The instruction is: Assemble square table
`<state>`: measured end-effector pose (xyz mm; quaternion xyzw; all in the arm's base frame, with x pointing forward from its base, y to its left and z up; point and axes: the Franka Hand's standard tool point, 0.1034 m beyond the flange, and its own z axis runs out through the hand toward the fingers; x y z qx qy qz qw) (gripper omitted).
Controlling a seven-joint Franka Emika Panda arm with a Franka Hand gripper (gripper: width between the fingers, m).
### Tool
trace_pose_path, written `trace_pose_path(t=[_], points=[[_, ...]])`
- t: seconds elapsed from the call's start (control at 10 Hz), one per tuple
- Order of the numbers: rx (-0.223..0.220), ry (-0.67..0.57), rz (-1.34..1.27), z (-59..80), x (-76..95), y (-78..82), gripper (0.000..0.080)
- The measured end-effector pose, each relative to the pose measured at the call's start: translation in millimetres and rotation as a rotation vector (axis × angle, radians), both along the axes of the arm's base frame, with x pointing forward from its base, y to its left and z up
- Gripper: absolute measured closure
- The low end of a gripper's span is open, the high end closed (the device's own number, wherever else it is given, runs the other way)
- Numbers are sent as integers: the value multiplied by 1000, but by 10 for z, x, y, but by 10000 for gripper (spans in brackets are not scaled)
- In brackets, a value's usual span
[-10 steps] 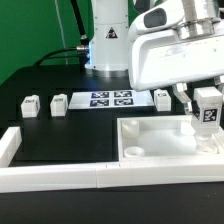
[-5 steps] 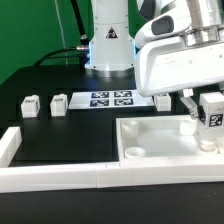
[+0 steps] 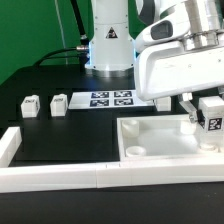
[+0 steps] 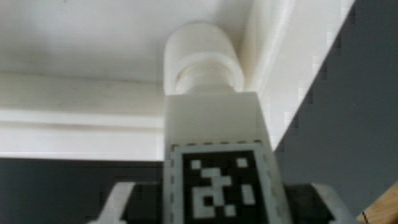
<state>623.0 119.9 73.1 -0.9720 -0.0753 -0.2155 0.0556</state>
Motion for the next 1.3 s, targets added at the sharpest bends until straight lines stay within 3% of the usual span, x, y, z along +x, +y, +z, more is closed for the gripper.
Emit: trace_pose_path(t=[0.6,0.7,0.8,0.9,1.0,1.3], points=[[3,-57,-3,-39,-26,-7,511],[3,-57,-2,-40,-26,-7,417],[2,-57,-1,-41,-26,-7,417],[2,-57,0,-41,-27,-7,204],[1,-58,0,-41,-27,-7,166],[1,-58,2,-42,-27,-7,151]])
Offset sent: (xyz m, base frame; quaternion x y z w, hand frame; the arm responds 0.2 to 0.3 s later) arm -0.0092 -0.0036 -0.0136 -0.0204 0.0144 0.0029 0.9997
